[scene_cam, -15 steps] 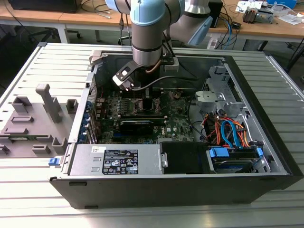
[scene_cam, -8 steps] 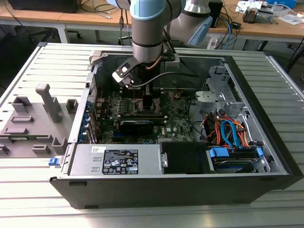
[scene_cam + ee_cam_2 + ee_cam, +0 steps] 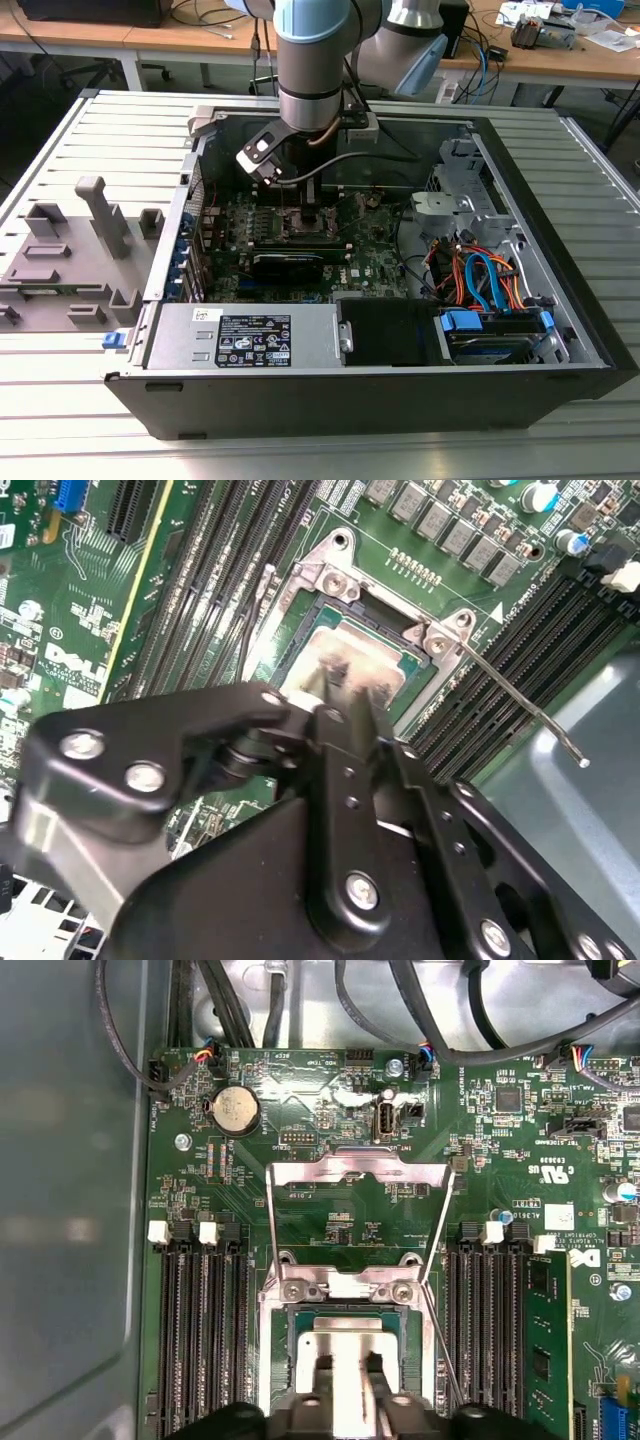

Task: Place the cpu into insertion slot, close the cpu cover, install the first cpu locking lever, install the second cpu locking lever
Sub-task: 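Place the cpu into insertion slot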

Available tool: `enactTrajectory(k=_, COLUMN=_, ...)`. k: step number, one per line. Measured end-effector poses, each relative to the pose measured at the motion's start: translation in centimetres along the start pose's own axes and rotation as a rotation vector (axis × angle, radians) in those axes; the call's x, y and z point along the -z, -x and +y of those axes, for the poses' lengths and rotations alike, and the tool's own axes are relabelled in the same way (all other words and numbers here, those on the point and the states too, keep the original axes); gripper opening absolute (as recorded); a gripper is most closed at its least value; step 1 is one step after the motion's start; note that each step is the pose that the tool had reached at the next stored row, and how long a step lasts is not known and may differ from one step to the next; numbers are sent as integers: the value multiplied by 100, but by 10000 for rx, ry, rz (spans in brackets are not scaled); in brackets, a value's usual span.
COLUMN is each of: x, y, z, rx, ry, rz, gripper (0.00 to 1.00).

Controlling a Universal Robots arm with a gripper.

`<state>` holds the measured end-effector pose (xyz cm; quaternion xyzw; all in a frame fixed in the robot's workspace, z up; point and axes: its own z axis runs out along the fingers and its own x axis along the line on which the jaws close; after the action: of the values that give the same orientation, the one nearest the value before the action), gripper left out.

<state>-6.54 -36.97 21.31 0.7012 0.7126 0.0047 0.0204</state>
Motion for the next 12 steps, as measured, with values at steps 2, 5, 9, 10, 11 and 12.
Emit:
enactTrajectory(k=2, x=0, y=1, z=0, rx=-1, ry=0, rz=12, gripper=17)
enactTrajectory(k=5, x=-1, y=4, z=0, rx=-2, ry=1, rz=34, gripper=11)
enactTrajectory(k=9, x=0, y=9, z=0, rx=-2, ry=-1, rz=59, gripper=11)
enactTrajectory(k=10, x=0, y=10, z=0, rx=-3, ry=0, rz=72, gripper=11)
enactTrajectory(k=11, x=-1, y=12, z=0, rx=-2, ry=0, rz=83, gripper=11)
enactTrajectory(k=12, x=-1, y=15, z=0, rx=-3, ry=0, rz=92, gripper=11)
